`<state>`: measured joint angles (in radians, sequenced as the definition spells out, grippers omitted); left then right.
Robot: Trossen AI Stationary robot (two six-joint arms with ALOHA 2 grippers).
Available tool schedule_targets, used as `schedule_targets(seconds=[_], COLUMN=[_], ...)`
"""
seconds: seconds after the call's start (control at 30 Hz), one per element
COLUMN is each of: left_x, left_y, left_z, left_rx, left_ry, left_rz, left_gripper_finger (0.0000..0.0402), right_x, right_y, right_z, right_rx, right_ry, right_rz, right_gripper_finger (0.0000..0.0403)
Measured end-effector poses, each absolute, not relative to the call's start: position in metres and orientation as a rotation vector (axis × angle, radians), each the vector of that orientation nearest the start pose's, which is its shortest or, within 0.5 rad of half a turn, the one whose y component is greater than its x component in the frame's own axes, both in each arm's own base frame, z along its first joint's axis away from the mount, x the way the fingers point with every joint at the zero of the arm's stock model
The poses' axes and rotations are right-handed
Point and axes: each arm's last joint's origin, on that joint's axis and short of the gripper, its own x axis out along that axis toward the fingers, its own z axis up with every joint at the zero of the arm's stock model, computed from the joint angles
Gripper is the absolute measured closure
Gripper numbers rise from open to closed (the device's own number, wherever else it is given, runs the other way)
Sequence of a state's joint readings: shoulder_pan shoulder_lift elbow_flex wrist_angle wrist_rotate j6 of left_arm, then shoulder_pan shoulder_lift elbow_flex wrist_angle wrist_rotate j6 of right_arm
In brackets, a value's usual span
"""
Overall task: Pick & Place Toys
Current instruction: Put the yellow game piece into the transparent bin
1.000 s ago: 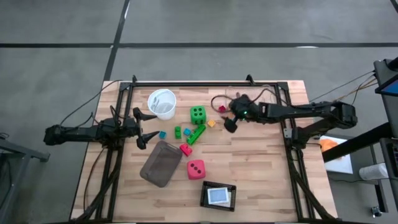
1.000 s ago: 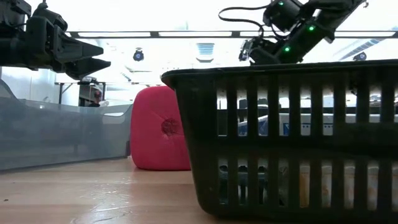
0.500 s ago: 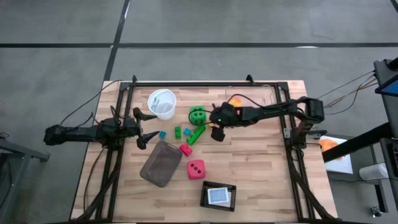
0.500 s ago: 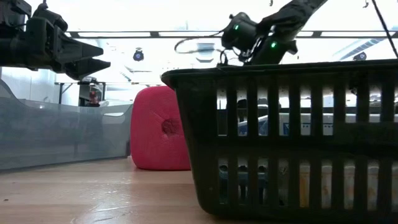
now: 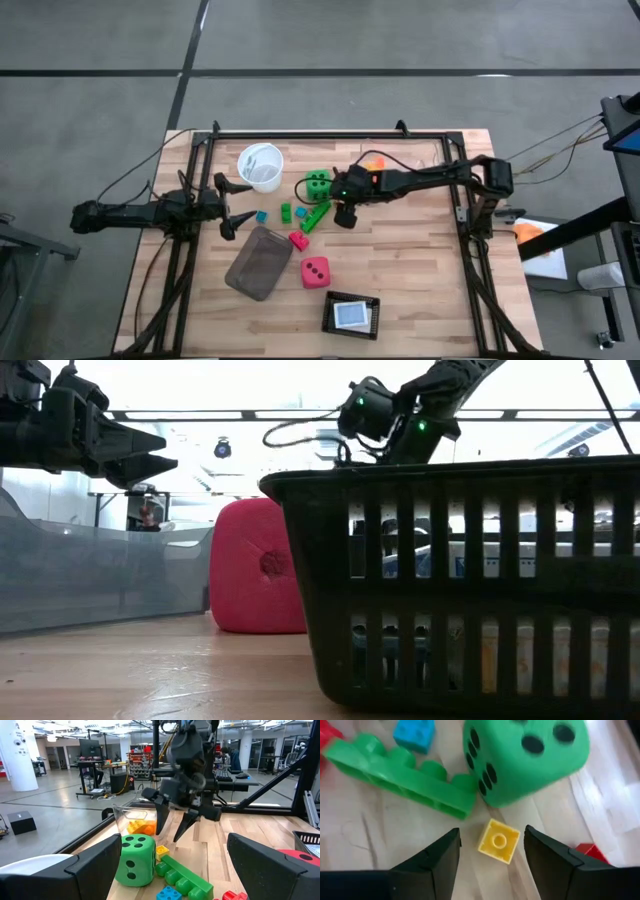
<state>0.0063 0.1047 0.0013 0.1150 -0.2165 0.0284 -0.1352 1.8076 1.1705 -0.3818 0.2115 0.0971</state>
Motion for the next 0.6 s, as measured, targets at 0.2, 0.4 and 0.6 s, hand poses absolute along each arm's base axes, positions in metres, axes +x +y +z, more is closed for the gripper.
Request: schedule_targets(seconds=[0.2, 0.4, 0.6], left_x=[0.103, 0.103, 0.103], left_y=[0.007, 0.007, 0.007], left_z=[0.167, 0.167, 0.167], left_rx=[0.027, 0.027, 0.027], left_ry=[-0.008, -0.008, -0.010], left_rz=[0.223, 0.223, 0.223], left_gripper_finger=[0.0039, 0.0039, 0.0039], right_x=[0.367, 0.366, 0.361], right_y=[-0.043, -0.035, -0.042], right_z=[0.191, 0.190, 0.187], right_rx=[0.035, 0.024, 0.001], right_ry=[0.989, 1.023, 1.076], right_rz=[-0.329, -0.309, -0.324], right_gripper_finger=[0.0174, 0.0148, 0.0101])
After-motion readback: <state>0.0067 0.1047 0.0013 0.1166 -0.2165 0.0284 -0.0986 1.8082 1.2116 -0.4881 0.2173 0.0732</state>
